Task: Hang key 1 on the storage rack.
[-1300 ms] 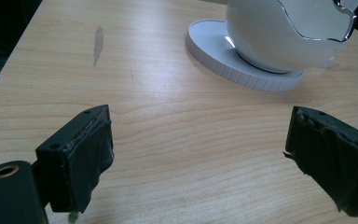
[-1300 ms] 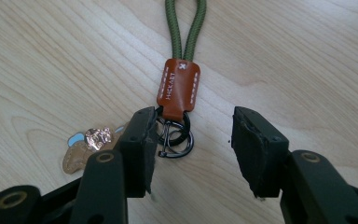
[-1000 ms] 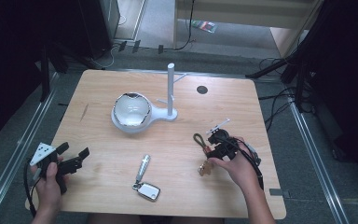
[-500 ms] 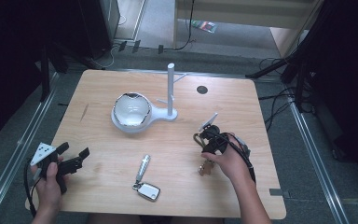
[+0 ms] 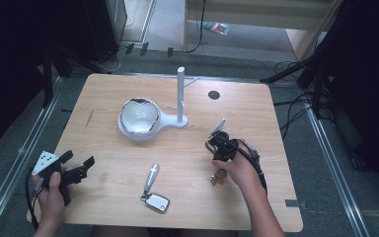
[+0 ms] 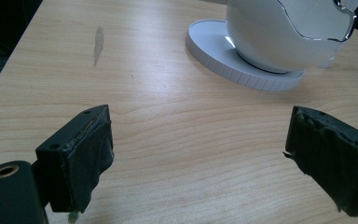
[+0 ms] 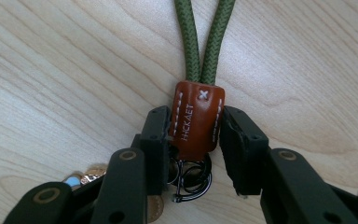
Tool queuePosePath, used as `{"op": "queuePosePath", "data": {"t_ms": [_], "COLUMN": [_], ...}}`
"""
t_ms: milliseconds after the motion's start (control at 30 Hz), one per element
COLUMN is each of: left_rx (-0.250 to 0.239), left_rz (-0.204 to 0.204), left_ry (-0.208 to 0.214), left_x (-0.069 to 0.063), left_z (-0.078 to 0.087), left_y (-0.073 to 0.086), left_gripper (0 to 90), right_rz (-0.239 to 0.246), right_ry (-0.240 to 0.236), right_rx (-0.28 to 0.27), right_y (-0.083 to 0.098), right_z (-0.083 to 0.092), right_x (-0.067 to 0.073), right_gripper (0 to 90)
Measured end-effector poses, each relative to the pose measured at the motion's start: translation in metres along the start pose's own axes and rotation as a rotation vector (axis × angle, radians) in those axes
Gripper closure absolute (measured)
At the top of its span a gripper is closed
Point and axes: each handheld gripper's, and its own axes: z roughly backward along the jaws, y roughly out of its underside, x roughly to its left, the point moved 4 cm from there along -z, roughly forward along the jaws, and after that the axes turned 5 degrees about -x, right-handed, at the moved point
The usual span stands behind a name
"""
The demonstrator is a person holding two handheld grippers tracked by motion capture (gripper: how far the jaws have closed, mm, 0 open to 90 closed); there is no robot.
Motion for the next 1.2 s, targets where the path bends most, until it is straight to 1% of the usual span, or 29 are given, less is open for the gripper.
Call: {"op": "queuePosePath", "data": {"t_ms": [67,133,167,200,233,467,533,567,600,667,700,767,800,833,900,967,1000,1033,1067,1133,1200], "left_rx": [0.001,0.001,0.001,0.001,0.0,0.001,0.001,0.001,0.001,0.001,0.001,0.001,0.001,0.001,0.001,0.001,0.001,0.001,0.001,0.0,-0.001], "left_rz": [-0.001,-0.001,-0.001,-0.002,-0.002,-0.001,-0.001,0.0,0.0,-0.001,-0.001,-0.001,-0.001,-0.002,-0.002,-0.002,-0.002,-0.002,-0.003,-0.002,-0.002], "left_ry": [-0.001,-0.001,0.0,0.0,-0.001,-0.001,-0.002,-0.002,-0.001,-0.002,-0.001,-0.002,-0.002,-0.002,-0.003,-0.002,-0.002,-0.002,-0.002,-0.002,-0.001], "left_x": [0.0,0.0,0.0,0.0,0.0,0.0,0.0,0.0,0.0,0.0,0.0,0.0,0.0,0.0,0.0,0.0,0.0,0.0,0.0,0.0,0.0], "left_z": [0.0,0.0,0.0,0.0,0.0,0.0,0.0,0.0,0.0,0.0,0.0,0.0,0.0,0.0,0.0,0.0,0.0,0.0,0.0,0.0,0.0], "left_y": [0.0,0.0,0.0,0.0,0.0,0.0,0.0,0.0,0.0,0.0,0.0,0.0,0.0,0.0,0.0,0.0,0.0,0.0,0.0,0.0,0.0], "left_gripper": [8.1,8.1,8.1,8.1,8.1,8.1,8.1,8.1,8.1,8.1,8.1,8.1,8.1,8.1,8.1,8.1,8.1,8.1,8.1,8.1,8.1], "right_rz": [-0.015,-0.017,-0.028,-0.052,-0.058,-0.074,-0.07,-0.052,-0.053,-0.028,-0.034,-0.033,-0.044,-0.045,-0.044,-0.048,-0.046,-0.04,-0.046,-0.043,-0.045], "right_ry": [-0.013,-0.027,-0.042,-0.053,-0.063,-0.057,-0.052,-0.049,-0.048,-0.044,-0.04,-0.054,-0.056,-0.068,-0.068,-0.081,-0.079,-0.075,-0.078,-0.083,-0.091], "right_rx": [0.01,0.019,0.021,0.033,0.029,0.032,0.023,0.005,-0.001,-0.036,-0.048,-0.095,-0.107,-0.117,-0.148,-0.172,-0.184,-0.208,-0.216,-0.242,-0.275], "right_y": [0.0,0.0,0.0,0.001,0.001,0.001,0.001,0.002,0.003,0.005,0.006,0.007,0.008,0.008,0.008,0.009,0.009,0.008,0.008,0.008,0.007], "right_z": [0.0,0.0,0.0,0.0,0.0,0.0,0.0,0.0,0.001,0.001,0.002,0.004,0.006,0.007,0.011,0.016,0.019,0.022,0.024,0.029,0.036], "right_x": [-0.001,-0.003,-0.004,-0.004,-0.006,-0.005,-0.004,-0.005,-0.004,-0.004,-0.004,-0.004,-0.004,-0.003,-0.001,0.001,0.002,0.003,0.005,0.007,0.009], "right_gripper": [64.9,66.2,66.7,66.9,67.1,68.7,69.3,69.5,69.7,69.9,70.0,70.1,70.1,70.1,70.1,70.0,70.0,70.0,70.0,70.0,70.1]}}
